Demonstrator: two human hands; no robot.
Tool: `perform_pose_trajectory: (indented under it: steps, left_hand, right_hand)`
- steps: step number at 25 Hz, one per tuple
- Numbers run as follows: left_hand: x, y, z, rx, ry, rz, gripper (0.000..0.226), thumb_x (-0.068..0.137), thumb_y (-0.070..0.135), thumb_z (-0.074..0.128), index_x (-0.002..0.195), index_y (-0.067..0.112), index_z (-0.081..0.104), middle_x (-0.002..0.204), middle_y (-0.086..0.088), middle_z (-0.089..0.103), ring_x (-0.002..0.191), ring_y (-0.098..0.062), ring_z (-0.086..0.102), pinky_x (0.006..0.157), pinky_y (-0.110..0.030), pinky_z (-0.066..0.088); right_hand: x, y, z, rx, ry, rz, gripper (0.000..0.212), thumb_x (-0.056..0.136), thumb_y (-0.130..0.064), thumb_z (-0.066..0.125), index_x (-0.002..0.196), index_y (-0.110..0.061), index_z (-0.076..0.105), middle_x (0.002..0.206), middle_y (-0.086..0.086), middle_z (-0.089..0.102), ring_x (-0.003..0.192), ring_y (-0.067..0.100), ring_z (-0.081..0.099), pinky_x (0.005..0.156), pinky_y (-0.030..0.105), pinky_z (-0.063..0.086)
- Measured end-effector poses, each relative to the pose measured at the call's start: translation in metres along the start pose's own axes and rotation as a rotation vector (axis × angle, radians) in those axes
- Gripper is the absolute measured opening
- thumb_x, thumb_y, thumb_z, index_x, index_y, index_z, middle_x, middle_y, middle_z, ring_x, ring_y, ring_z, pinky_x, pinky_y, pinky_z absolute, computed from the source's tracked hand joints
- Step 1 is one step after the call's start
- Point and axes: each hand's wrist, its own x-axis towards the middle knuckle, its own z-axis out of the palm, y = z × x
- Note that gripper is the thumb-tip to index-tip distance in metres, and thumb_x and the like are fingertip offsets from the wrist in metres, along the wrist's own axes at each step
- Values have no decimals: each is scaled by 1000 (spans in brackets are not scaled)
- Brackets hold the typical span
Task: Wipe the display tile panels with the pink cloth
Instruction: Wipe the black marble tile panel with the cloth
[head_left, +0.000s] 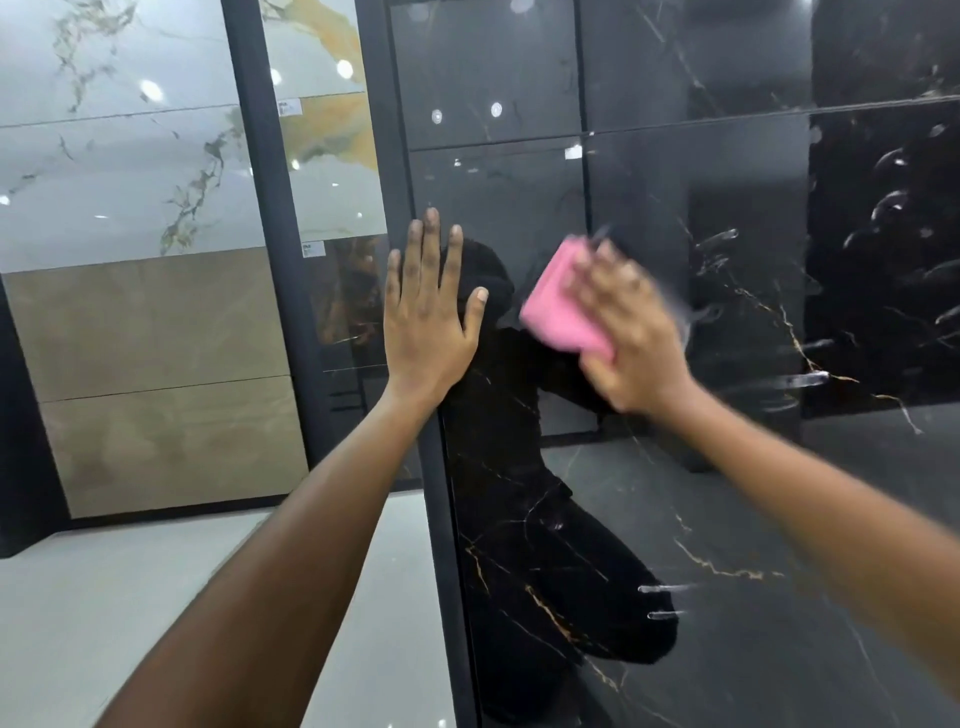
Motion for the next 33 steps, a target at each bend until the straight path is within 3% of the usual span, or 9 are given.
perform_pose_trajectory:
  steps: [5, 9, 11, 17, 23, 25, 29, 31, 33]
  left_hand:
    - [-3, 0, -4, -2, -14, -4, 63, 102, 40, 34, 156, 12, 18, 162, -15, 16, 150, -28, 12, 122, -43, 7]
    - [-3, 1, -4, 6, -5, 0, 61, 102, 38, 34, 156, 12, 19, 162, -14, 16, 151, -28, 12, 122, -39, 2]
    - [-3, 0, -3, 7, 0, 2, 60, 102, 36, 33, 155, 12, 19, 162, -15, 16, 151, -28, 12, 122, -39, 1]
    - [-2, 0, -7, 1, -32, 13, 61, 102, 35, 32, 156, 12, 16, 163, -14, 12, 151, -27, 8, 121, -38, -3]
    - [-5, 1, -4, 8, 16, 38, 57, 103, 32, 33, 154, 9, 24, 160, -17, 21, 149, -30, 17, 121, -39, 3]
    - [-1, -1, -7, 12, -20, 30, 57, 103, 31, 32, 155, 10, 23, 161, -17, 19, 150, -30, 15, 121, -38, 1]
    - [-33, 11, -13, -35, -96, 32, 58, 102, 28, 30, 155, 9, 18, 162, -17, 14, 150, -32, 9, 121, -38, -2]
    - [-79, 21, -10, -107, -137, 44, 59, 101, 26, 35, 155, 8, 19, 162, -19, 12, 150, -33, 7, 122, -40, 0]
    - [-129, 28, -5, -108, -168, 35, 60, 101, 25, 38, 155, 7, 19, 161, -20, 12, 150, -31, 4, 123, -39, -1]
  right_hand:
    - [-111, -59, 17, 4, -473, -719, 66, 79, -14, 63, 142, -12, 45, 153, 6, 32, 148, 20, 16, 122, 38, 8]
    - [6, 3, -9, -45, 18, -75, 57, 77, -1, 53, 133, -12, 58, 145, 12, 46, 140, 32, 33, 117, 45, 22]
    - [22, -12, -1, -9, 85, 38, 61, 73, 0, 54, 133, -11, 58, 144, 14, 48, 139, 35, 35, 117, 46, 22]
    - [-123, -99, 31, 70, -602, -888, 53, 77, -9, 66, 128, -21, 63, 146, 0, 47, 146, 20, 25, 123, 41, 3]
    - [0, -47, 21, -19, -22, -137, 56, 78, -10, 54, 134, -14, 58, 145, 11, 48, 138, 32, 37, 114, 46, 24]
    - [-49, -86, 45, -8, -119, -241, 66, 74, -12, 56, 140, -16, 51, 152, 10, 37, 142, 31, 30, 117, 47, 17]
    - [-194, -145, 47, 46, -734, -984, 71, 67, -14, 72, 133, -34, 56, 150, -6, 41, 144, 16, 26, 121, 40, -5]
    - [-186, -111, 34, 117, -755, -1015, 61, 65, -9, 76, 121, -30, 67, 139, -8, 55, 139, 14, 35, 122, 36, 4]
    - [-132, -57, 18, 5, -474, -818, 55, 77, -5, 61, 129, -21, 62, 142, 0, 52, 140, 20, 33, 122, 36, 7]
